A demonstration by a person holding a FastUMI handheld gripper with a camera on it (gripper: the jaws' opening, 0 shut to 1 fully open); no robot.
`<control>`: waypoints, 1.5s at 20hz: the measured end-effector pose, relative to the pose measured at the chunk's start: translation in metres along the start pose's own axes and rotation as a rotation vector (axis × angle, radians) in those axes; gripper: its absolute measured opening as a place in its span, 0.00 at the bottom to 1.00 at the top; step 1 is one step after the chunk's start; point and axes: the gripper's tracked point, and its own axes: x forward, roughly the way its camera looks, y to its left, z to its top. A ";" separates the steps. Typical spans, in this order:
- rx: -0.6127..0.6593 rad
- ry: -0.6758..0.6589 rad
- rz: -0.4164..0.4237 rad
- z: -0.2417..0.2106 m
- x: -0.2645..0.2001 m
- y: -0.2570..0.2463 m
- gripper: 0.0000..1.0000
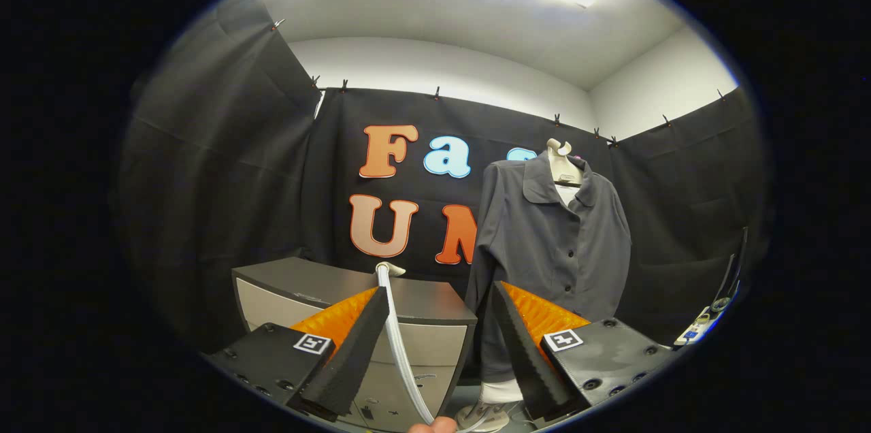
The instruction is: Iron the clothes twice with a garment steamer, once on the left side and once on the right side.
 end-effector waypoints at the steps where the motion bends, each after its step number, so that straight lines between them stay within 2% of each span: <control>1: 0.000 0.003 0.012 0.000 0.002 0.006 0.98; 4: -0.018 0.055 0.042 -0.014 0.015 0.027 0.98; 8: -0.047 0.138 0.025 -0.023 0.061 0.051 0.98; 11: -0.030 0.170 -0.010 -0.010 0.116 0.060 0.98; 14: -0.026 0.252 -0.083 -0.011 0.183 0.060 0.97; 19: -0.176 0.474 -0.185 -0.044 0.302 0.064 0.98; 21: -0.225 0.580 -0.172 -0.075 0.347 0.076 0.98; 23: -0.292 0.655 -0.124 -0.108 0.386 0.092 0.98; 26: -0.333 0.645 0.002 -0.125 0.436 0.132 0.98; 28: -0.359 0.616 0.029 -0.121 0.456 0.148 0.97; 30: -0.360 0.705 0.040 -0.141 0.451 0.152 0.97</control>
